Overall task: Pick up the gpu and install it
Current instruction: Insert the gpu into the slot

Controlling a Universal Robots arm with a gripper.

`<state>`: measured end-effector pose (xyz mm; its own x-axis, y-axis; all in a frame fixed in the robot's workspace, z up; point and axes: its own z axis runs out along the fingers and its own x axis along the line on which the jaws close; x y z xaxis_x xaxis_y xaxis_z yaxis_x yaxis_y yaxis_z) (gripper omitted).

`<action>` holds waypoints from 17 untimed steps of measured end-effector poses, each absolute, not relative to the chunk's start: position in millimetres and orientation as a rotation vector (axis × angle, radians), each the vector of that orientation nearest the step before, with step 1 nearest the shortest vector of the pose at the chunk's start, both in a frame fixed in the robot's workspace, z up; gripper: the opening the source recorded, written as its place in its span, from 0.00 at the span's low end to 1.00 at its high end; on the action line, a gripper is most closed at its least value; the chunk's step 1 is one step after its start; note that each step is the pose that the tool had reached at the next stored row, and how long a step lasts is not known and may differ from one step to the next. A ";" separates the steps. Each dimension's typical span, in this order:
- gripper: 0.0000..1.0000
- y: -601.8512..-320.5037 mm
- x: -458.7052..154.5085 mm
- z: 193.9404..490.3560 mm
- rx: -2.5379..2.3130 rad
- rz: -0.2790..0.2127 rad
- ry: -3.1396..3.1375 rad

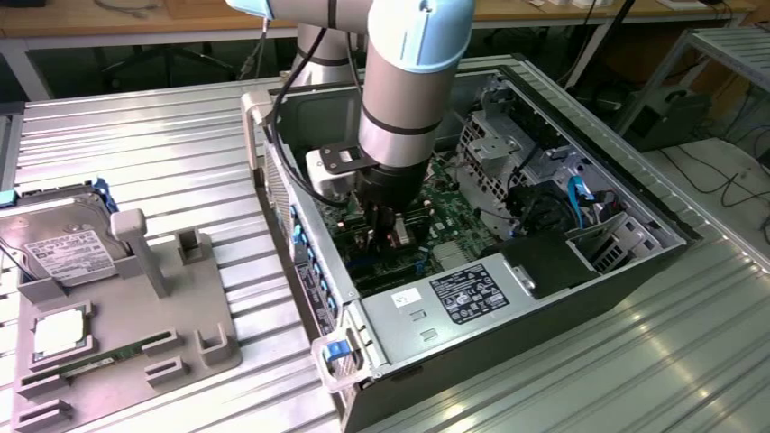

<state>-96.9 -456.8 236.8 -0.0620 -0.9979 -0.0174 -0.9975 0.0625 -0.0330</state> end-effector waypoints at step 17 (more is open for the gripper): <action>0.37 -456.6 -96.8 280.1 -2.121 -0.031 2.257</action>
